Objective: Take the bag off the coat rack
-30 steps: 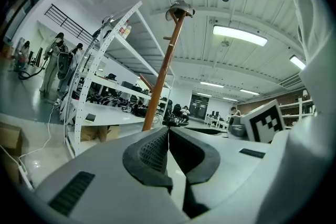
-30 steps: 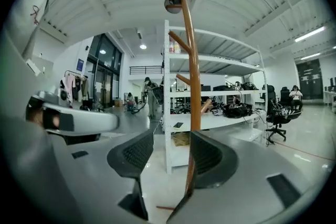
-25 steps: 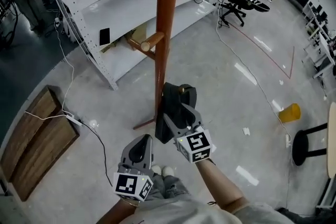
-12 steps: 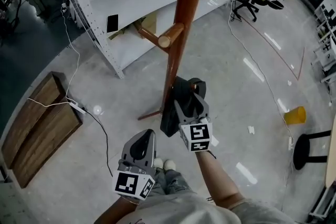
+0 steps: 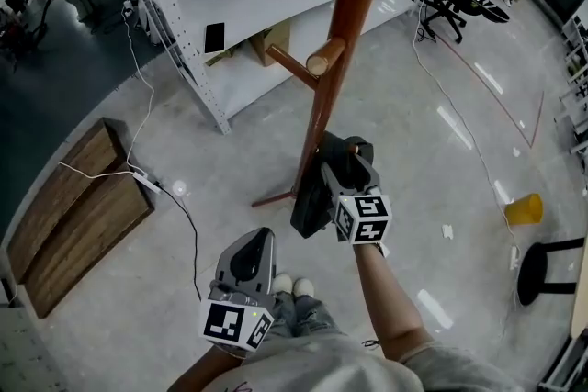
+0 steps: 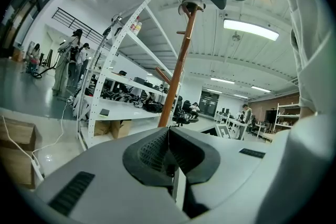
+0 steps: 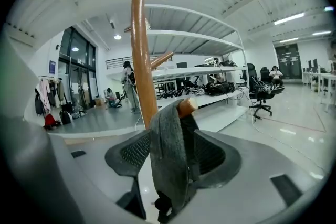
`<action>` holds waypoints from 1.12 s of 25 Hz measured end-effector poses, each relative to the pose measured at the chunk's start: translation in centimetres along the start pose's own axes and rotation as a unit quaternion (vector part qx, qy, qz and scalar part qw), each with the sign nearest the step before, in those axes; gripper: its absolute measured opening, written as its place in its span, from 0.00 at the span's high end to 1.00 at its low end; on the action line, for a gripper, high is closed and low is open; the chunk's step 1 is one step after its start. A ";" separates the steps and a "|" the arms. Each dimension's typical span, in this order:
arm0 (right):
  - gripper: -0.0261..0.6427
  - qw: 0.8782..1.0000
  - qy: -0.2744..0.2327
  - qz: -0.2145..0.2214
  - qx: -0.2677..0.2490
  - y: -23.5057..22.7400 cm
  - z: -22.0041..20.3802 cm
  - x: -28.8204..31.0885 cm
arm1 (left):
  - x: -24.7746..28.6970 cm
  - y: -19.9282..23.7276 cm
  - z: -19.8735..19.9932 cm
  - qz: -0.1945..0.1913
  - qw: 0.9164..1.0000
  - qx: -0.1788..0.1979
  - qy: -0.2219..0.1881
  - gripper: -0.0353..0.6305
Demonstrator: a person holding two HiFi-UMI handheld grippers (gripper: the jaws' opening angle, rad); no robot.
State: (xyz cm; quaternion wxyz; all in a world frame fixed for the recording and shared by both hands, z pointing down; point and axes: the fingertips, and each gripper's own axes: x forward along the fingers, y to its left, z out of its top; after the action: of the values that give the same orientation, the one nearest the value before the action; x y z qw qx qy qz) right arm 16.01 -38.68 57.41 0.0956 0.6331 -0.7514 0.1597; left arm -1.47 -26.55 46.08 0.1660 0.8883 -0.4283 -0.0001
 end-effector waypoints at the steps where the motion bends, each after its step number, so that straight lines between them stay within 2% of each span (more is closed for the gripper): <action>1: 0.61 1.000 0.004 -0.001 -0.007 0.4 -0.2 0.1 | -0.2 0.1 0.0 0.002 1.000 0.000 0.000 0.92; 4: 0.61 0.999 0.014 -0.025 -0.035 1.4 -0.4 0.6 | -0.6 0.2 0.0 0.005 1.000 -0.001 0.000 0.92; 6: 0.61 0.998 0.014 -0.052 -0.039 1.0 -0.4 1.1 | -0.9 0.3 0.0 0.007 1.000 -0.001 -0.001 0.92; 8: 0.61 0.997 0.011 -0.060 -0.039 0.5 -0.4 1.6 | -1.4 0.4 0.0 0.011 1.000 0.000 -0.001 0.92; 14: 0.62 0.997 0.012 -0.025 -0.068 0.4 -0.4 2.6 | -2.4 1.1 -0.2 0.021 1.000 -0.002 0.001 0.92; 17: 0.79 0.997 0.034 0.004 -0.073 1.0 -0.7 2.8 | -2.8 1.0 -0.3 0.021 1.000 0.000 0.001 0.92; 21: 0.88 0.996 0.051 0.015 -0.069 1.6 -0.4 2.0 | -3.3 0.5 0.3 0.019 1.000 0.005 -0.005 0.92; 28: 0.90 0.997 0.032 0.042 -0.054 2.1 1.1 -0.6 | -4.1 0.0 1.1 0.019 1.000 0.016 -0.014 0.92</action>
State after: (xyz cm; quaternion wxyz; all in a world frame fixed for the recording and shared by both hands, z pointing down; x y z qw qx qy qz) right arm 14.14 -38.20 55.93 0.1471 0.5891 -0.7816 0.1429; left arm -4.20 -23.71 44.41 0.1454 0.8825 -0.4473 -0.0021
